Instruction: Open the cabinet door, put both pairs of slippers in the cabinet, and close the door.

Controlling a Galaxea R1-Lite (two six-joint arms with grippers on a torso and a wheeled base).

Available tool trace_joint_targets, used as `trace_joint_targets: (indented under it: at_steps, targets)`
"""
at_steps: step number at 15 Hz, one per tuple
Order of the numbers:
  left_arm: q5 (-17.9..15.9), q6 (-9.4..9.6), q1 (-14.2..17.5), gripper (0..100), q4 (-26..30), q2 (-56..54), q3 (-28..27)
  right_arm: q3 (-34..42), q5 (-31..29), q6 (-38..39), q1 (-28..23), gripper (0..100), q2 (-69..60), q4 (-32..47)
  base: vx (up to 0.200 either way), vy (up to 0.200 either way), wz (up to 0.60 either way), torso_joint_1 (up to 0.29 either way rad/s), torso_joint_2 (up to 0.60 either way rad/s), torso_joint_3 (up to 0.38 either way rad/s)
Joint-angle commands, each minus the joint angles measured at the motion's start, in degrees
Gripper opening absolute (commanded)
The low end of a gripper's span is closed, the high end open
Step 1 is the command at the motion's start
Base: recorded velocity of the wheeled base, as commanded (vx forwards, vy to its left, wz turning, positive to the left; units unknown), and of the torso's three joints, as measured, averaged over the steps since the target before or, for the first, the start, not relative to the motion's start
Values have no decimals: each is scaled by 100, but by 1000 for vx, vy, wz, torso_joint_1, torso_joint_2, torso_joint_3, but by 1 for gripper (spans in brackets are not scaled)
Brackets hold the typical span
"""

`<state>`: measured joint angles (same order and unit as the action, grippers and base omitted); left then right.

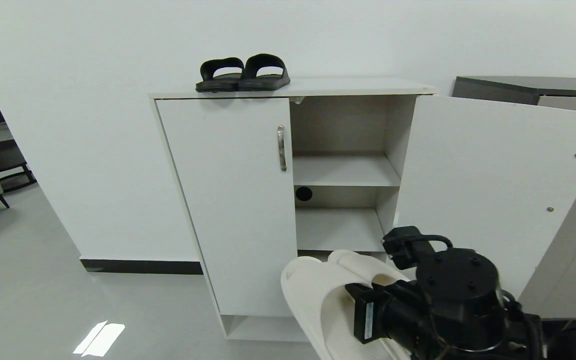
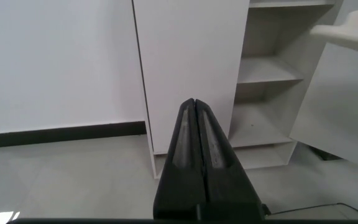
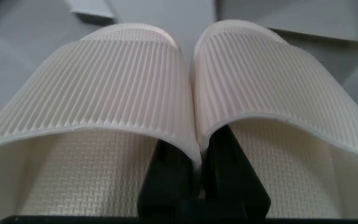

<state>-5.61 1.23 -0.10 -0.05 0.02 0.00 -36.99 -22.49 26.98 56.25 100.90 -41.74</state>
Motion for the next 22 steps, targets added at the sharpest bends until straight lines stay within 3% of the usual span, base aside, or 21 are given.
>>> trace_joint_targets:
  at_steps: [1,3,10,18,22]
  targets:
    - [7,-9,1,0,-4,15,0,-511,-440,0,-88,0,817,8,0,0,0,0,0,0]
    - [7,-18,1,0,-4,15,0,-880,-932,-8,-193,0,1292,61,0,0,0,0,0,0]
    - [7,-26,1,0,-4,15,0,-1373,-985,-87,-887,0,1968,-1,0,0,0,5,1,-93]
    - [-2,-18,1,0,5,15,0,-2014,-1715,-1300,-949,0,2909,-1574,0,0,0,7,4,-196]
    - [-2,-18,1,0,-4,15,0,-2322,-1776,-1502,-1072,0,3137,-1627,0,0,0,7,2,-196]
